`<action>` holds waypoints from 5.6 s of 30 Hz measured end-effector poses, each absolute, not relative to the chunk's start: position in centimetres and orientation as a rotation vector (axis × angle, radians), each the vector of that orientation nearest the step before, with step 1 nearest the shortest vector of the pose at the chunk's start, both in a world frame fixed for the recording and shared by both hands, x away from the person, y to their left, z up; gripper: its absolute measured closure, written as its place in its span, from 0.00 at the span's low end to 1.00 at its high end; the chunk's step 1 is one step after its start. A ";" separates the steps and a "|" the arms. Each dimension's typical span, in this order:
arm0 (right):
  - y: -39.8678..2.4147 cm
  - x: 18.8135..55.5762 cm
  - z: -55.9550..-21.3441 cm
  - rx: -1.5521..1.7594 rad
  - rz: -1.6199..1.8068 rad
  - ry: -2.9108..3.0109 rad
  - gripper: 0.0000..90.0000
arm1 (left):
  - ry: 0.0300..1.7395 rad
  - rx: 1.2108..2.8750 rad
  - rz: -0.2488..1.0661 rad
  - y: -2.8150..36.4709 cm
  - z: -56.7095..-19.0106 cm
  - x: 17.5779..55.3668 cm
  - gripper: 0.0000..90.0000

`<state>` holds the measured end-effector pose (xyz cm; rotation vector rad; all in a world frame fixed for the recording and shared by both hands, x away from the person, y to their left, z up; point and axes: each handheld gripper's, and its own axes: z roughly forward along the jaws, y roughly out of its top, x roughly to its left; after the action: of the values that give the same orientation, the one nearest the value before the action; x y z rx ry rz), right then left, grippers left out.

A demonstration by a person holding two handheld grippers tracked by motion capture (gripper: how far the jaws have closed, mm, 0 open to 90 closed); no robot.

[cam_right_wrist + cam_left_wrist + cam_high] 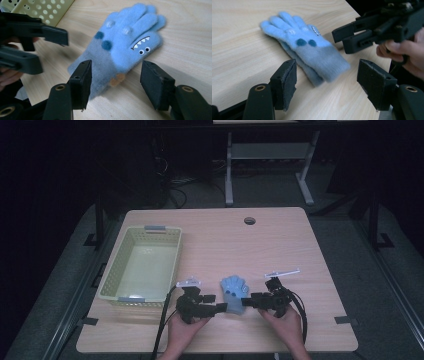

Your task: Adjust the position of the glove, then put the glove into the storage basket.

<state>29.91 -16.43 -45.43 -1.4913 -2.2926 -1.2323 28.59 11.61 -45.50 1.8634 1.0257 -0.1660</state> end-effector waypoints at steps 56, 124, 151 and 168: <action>-14.4 30.4 -47.9 -1.530 -1.287 -2.101 0.79 | 1.166 1.780 -0.418 10.5 -48.6 32.2 0.76; -12.9 30.0 -39.4 -1.306 -1.518 -2.142 0.87 | 0.981 1.689 -0.347 14.1 -40.1 31.2 0.85; -6.3 33.1 -35.7 -1.188 -1.535 -2.211 0.87 | 1.024 1.606 -0.304 20.9 -37.1 32.6 0.90; -2.5 34.7 -35.5 -1.145 -1.512 -2.238 0.88 | 1.061 1.596 -0.286 24.4 -36.9 33.3 0.93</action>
<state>34.72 -2.48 -35.48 -1.1449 -2.2377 -1.5120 33.31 24.39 -36.90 1.5962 1.0614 -0.2859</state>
